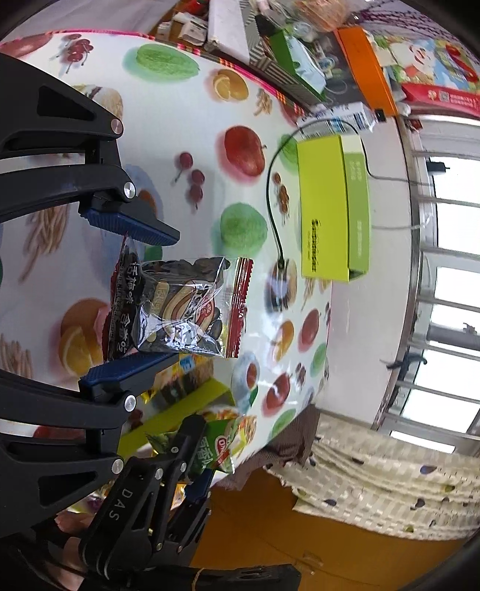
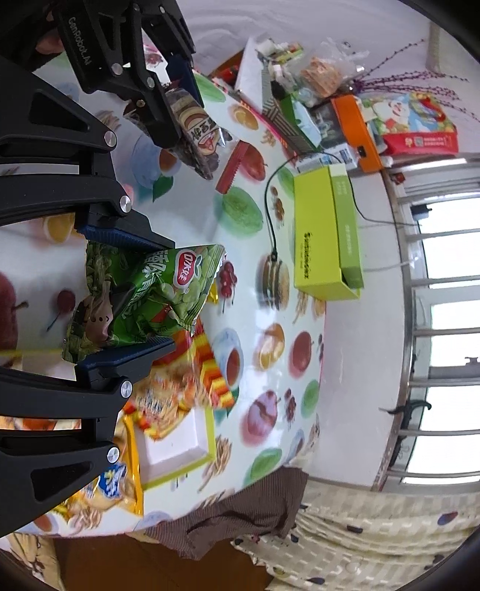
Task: Organize snacks
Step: 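Lift and carry the dark snack and pea bag over the tray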
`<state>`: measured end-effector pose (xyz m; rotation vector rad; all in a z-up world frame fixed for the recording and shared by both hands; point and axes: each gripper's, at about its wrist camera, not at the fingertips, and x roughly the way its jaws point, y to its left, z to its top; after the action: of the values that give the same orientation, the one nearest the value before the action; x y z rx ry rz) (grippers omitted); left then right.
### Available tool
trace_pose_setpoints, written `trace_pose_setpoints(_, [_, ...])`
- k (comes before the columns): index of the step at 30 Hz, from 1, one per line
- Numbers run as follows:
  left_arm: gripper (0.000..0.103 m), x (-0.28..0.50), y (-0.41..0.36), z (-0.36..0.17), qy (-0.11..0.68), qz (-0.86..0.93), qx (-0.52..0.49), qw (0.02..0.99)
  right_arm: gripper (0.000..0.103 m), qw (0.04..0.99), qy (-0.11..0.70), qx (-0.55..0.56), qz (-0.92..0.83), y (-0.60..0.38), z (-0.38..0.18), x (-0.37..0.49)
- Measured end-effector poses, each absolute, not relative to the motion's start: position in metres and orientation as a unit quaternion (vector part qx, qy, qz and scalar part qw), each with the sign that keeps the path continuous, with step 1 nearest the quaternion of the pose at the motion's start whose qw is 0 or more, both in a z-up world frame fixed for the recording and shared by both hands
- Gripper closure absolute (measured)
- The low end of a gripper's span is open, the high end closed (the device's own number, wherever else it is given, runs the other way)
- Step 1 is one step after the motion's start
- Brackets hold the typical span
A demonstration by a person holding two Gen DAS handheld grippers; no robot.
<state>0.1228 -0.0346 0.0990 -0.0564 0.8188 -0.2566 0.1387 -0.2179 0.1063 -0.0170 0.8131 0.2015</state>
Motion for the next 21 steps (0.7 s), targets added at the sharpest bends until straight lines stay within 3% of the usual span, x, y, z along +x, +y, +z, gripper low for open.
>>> trace_pose_setpoints(21, [0.045, 0.111, -0.115, 0.106, 0.395, -0.207, -0.007, 0.895, 0.059, 0.929, 0.369, 0.015, 0.021, -0.309, 0.132, 0.111])
